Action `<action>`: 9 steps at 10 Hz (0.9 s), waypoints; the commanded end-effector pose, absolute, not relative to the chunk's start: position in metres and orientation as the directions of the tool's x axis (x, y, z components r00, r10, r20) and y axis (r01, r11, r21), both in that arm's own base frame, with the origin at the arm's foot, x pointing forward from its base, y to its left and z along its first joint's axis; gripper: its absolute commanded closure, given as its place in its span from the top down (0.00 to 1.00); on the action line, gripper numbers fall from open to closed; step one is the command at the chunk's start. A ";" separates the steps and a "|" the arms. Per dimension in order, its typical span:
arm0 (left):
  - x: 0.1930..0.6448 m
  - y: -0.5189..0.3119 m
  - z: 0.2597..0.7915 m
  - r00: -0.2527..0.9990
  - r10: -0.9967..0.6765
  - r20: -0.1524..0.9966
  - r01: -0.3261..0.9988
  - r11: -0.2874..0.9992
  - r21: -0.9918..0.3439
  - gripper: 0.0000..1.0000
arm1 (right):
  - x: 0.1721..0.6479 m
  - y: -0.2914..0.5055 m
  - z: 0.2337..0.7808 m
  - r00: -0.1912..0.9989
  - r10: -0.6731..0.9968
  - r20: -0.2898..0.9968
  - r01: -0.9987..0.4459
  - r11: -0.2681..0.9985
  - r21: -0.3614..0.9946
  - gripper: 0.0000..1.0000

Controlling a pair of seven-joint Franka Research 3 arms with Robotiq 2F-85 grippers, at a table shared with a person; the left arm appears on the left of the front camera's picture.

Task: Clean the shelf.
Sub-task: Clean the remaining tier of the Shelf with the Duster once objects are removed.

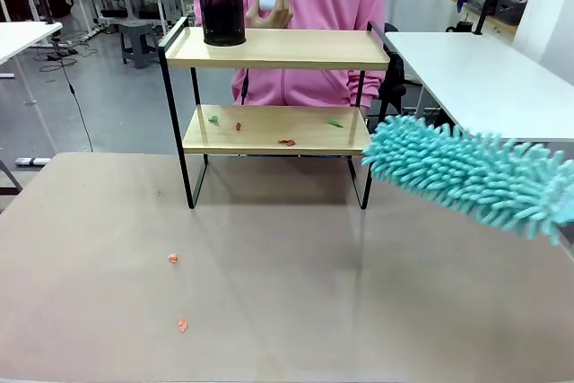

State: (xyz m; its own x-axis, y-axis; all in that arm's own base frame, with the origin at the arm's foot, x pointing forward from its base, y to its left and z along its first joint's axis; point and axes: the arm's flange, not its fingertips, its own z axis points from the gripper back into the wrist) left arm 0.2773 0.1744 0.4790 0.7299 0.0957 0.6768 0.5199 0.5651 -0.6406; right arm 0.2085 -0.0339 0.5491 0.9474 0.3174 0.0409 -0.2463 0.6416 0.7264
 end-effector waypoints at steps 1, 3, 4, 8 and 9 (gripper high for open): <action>0.278 0.173 0.480 0.709 0.101 0.698 0.542 0.556 -0.631 1.00 | 0.237 -0.005 0.533 0.921 0.377 0.100 -0.343 0.660 0.669 0.12; 0.278 0.173 0.480 0.709 0.101 0.698 0.542 0.556 -0.631 1.00 | 0.273 0.050 0.514 0.943 0.305 0.134 -0.322 0.729 0.604 0.12; 0.278 0.173 0.480 0.709 0.101 0.698 0.542 0.556 -0.631 1.00 | 0.283 0.071 0.508 0.945 0.271 0.184 -0.326 0.722 0.611 0.12; 0.278 0.173 0.480 0.709 0.101 0.698 0.542 0.556 -0.631 1.00 | 0.292 0.080 0.513 0.948 0.222 0.228 -0.317 0.729 0.607 0.12; 0.278 0.173 0.480 0.709 0.101 0.698 0.542 0.556 -0.631 1.00 | 0.297 0.079 0.513 0.960 0.172 0.222 -0.275 0.742 0.612 0.12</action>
